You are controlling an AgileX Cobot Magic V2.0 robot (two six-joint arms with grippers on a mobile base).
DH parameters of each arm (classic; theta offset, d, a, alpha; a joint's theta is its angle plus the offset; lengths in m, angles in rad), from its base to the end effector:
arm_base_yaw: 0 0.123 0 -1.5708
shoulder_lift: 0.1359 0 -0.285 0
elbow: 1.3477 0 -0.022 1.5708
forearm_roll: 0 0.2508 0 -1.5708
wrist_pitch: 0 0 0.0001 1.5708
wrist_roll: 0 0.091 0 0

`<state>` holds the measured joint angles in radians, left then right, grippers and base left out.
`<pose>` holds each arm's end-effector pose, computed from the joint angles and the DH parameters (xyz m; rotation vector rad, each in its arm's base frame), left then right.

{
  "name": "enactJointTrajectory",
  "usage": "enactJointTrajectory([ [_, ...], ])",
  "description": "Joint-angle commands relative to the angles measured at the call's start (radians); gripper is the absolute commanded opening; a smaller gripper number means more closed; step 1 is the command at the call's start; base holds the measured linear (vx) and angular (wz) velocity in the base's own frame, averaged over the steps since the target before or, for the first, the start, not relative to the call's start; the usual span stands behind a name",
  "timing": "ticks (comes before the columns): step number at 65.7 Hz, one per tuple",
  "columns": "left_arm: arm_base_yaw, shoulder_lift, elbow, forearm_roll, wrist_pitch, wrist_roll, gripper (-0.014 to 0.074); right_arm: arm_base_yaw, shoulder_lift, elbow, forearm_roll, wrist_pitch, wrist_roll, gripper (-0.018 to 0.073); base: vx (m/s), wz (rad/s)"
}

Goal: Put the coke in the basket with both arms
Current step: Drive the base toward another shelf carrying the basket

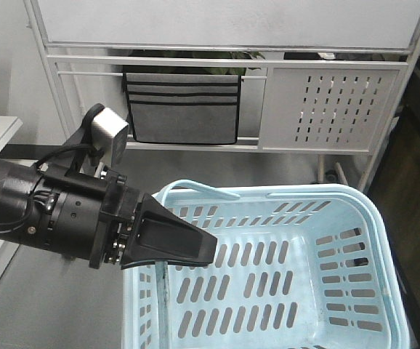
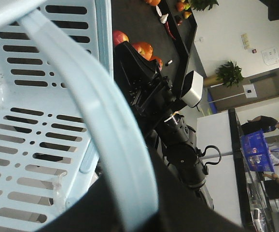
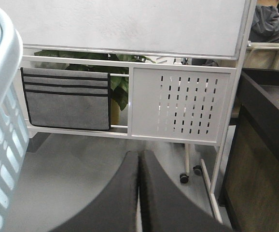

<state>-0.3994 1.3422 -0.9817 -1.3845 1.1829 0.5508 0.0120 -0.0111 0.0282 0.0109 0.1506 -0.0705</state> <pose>0.1980 -0.1735 0.3360 0.4976 2.3144 -1.7804 0.0566 0.0008 0.1906 -0.0605 1.6503 -0.0350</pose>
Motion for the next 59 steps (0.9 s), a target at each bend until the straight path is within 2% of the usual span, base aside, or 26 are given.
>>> enactJointTrajectory([
  [1,0.000,-0.033,-0.028,-0.103,0.021,0.008,-0.0006,0.001,-0.013,0.008,-0.003,-0.074,-0.002,-0.0010,0.16,0.06],
  [33,0.000,-0.033,-0.028,-0.103,0.020,0.008,-0.0006,0.001,-0.013,0.008,-0.003,-0.077,-0.002,-0.0010,0.16,0.10],
  [59,0.000,-0.033,-0.028,-0.103,0.018,0.008,-0.0006,0.001,-0.013,0.008,-0.003,-0.077,-0.002,-0.0010,0.12,0.31],
])
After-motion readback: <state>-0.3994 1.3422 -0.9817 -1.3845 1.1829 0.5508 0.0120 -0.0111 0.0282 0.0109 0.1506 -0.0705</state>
